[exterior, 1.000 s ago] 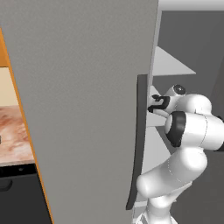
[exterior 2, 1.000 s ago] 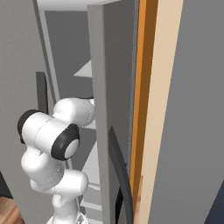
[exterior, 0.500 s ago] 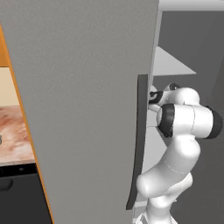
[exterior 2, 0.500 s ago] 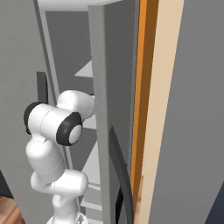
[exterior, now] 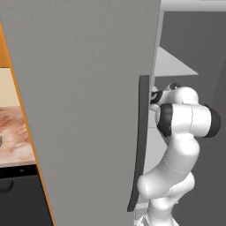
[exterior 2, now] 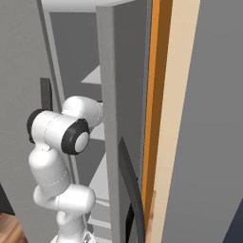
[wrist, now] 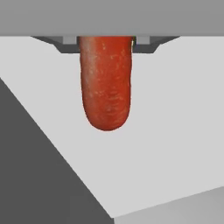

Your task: Take the bell pepper and carrot out of the freezer and place them in the tupperware container on the counter. Then put the tupperware containing the vegetables back in the freezer.

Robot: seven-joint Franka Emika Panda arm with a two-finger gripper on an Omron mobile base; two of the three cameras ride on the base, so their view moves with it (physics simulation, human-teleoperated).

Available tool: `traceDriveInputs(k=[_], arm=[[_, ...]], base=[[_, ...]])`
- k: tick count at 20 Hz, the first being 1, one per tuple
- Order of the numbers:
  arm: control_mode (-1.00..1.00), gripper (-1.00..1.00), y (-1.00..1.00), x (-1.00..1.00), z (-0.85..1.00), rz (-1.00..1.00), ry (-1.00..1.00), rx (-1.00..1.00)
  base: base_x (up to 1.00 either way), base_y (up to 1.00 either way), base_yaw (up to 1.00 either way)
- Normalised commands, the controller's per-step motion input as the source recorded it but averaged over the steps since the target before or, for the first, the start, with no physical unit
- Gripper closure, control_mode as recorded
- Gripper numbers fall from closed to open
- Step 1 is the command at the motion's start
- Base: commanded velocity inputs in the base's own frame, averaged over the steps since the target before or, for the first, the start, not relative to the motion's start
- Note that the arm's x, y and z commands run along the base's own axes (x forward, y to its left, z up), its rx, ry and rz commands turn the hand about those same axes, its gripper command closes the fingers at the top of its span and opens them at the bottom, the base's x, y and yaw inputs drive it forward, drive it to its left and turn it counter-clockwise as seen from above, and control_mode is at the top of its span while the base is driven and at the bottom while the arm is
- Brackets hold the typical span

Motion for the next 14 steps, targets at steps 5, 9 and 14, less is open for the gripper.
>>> traceDriveInputs(k=[5,9,14], arm=[[-1.0,1.0,-0.23,0.0,-0.23,0.0,0.09,0.08],[-1.0,1.0,-0.01,-0.39,-0.04,0.0,0.01,0.07],[-1.0,1.0,0.0,-1.0,0.0,0.0,-0.07,0.01]], base=[[0.0,0.0,0.0],[0.0,0.0,0.0],[0.0,0.0,0.0]])
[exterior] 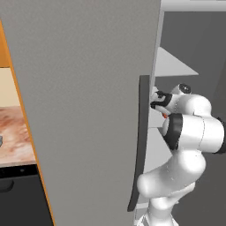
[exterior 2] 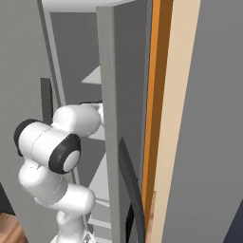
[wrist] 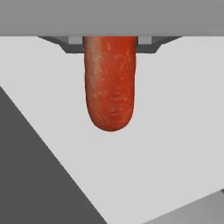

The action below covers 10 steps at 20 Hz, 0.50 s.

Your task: Take the bell pepper and carrot out of the freezer and place them in the tupperware container on the counter. Then put the tupperware containing the vegetables back in the freezer.

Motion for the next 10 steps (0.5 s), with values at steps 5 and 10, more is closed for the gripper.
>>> traceDriveInputs(k=[5,10], arm=[[-1.0,1.0,0.0,-1.0,0.04,0.0,-0.04,0.0],[-1.0,1.0,0.0,-1.0,0.65,-0.02,-0.04,0.0]], base=[[0.0,0.0,0.0],[0.0,0.0,0.0]])
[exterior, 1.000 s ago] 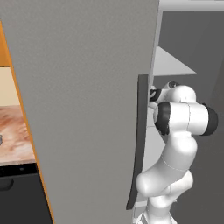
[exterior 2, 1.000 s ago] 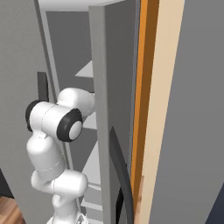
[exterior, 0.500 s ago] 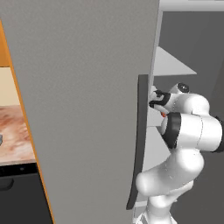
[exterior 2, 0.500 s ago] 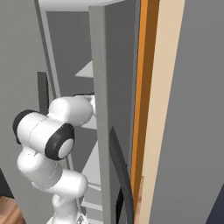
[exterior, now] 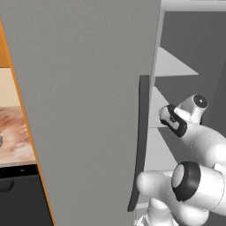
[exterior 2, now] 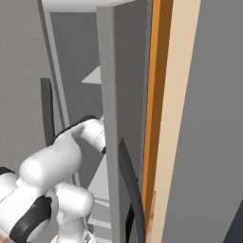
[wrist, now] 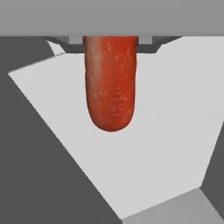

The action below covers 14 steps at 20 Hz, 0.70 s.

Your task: Take the bell pepper and carrot out of the freezer and place them in the tupperware container on the counter. Then put the tupperware containing the vegetables back in the freezer.

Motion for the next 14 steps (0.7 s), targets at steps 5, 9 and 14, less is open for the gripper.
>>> traceDriveInputs(k=[5,9,14], arm=[[-1.0,1.0,0.0,-1.0,1.0,0.0,-0.02,0.0],[-1.0,1.0,0.0,-1.0,1.0,0.0,0.0,0.0],[-1.0,1.0,0.0,-1.0,0.89,0.0,0.02,0.0]], base=[[0.0,0.0,0.0],[0.0,0.0,0.0],[0.0,0.0,0.0]])
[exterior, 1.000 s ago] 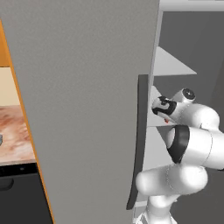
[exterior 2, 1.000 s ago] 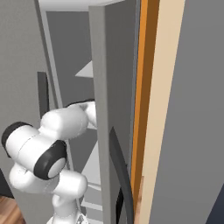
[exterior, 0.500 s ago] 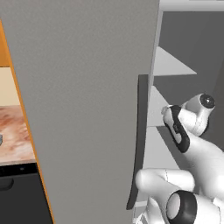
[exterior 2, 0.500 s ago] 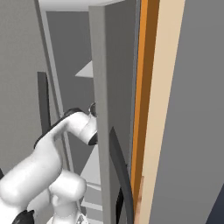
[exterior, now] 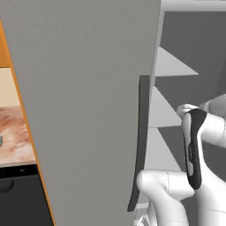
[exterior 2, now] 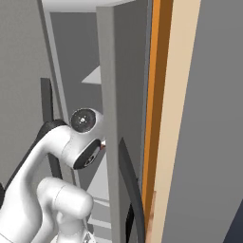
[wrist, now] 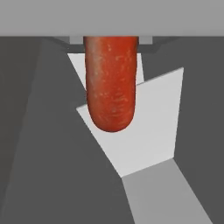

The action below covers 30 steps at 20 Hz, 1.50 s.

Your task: Take the bell pepper and carrot out of the freezer and place them in the tupperware container on the counter. Then put the tupperware containing the vegetables back in the freezer.

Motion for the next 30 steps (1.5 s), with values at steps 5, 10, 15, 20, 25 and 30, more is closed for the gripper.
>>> traceDriveInputs(k=[5,10,15,20,25,30], arm=[[-1.0,1.0,0.01,-0.97,0.73,0.0,0.15,0.0],[-1.0,1.0,0.25,-0.72,0.46,0.0,0.22,0.0],[-1.0,1.0,0.51,-0.44,0.26,0.0,0.15,0.0],[-1.0,1.0,0.43,-0.28,0.01,0.03,0.03,0.0],[-1.0,1.0,0.0,0.0,-0.03,0.04,0.0,0.01],[1.0,1.0,0.0,-0.05,-0.02,0.0,0.0,0.0]], base=[[0.0,0.0,0.0],[0.0,0.0,0.0],[0.0,0.0,0.0],[0.0,0.0,0.0],[0.0,0.0,0.0],[-0.68,0.07,0.0]])
